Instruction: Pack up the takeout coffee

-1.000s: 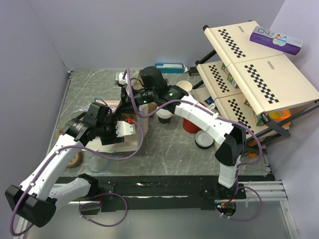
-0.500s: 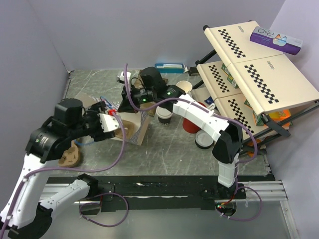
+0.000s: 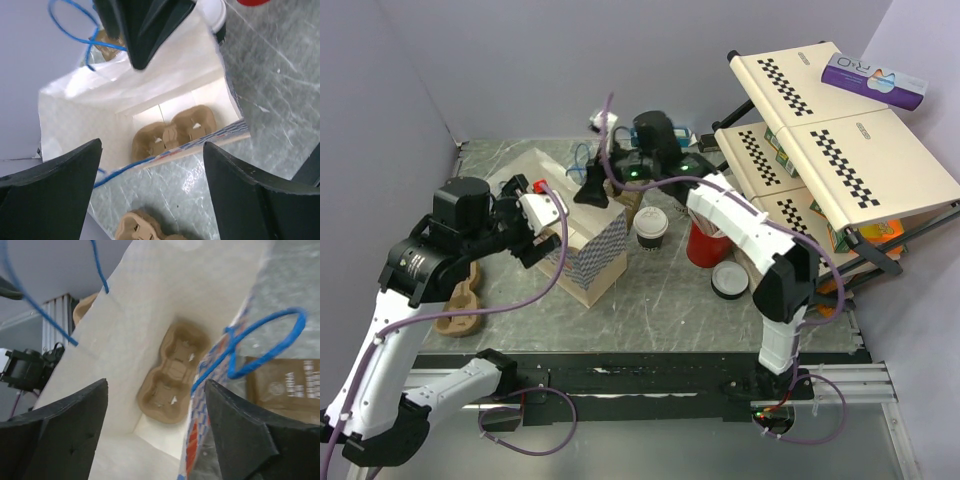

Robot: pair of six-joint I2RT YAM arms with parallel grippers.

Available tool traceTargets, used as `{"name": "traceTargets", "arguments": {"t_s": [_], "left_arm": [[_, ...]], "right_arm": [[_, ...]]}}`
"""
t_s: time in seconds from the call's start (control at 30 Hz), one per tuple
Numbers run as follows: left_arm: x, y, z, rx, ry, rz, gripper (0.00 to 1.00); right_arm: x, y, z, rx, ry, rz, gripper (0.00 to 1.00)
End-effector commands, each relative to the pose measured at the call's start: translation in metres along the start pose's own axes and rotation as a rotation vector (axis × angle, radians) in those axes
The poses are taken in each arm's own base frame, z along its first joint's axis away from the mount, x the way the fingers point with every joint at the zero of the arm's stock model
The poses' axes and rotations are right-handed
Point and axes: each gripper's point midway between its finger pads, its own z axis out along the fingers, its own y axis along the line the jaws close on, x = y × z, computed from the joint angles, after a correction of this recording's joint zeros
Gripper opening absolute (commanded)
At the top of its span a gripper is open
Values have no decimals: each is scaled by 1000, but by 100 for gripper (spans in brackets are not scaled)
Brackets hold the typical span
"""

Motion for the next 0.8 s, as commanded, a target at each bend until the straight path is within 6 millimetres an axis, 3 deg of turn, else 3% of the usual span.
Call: {"name": "traceTargets", "arguments": {"t_s": [0.0, 0.03, 0.13, 0.23, 0.37, 0.53, 0.7, 0.77], "left_arm": [[-30, 15, -3, -47, -91, -35, 88], [-31, 16, -2, -48, -92, -39, 89], [-35, 19, 3, -47, -101, -50, 89], [-35, 27, 5, -84, -95, -69, 89], [-34, 55, 1, -224, -74, -110, 91], [-35, 75, -4, -302, -82, -150, 92], [-31, 74, -5, -290, -90, -185, 92], [-27, 75, -7, -292, -84, -199, 92]], "right_arm": [[-62, 33, -61, -20, -141, -176, 87], [-68, 35, -74, -2, -156, -207, 90], [-60, 30, -92, 43, -135, -266, 93], [-40, 18, -104, 93, -85, -277, 93], [4, -4, -114, 91, 60, -372, 90], [83, -26, -113, -22, 335, -413, 91], [117, -53, -106, -80, 429, -381, 96], [117, -62, -103, -82, 445, -401, 97]]}}
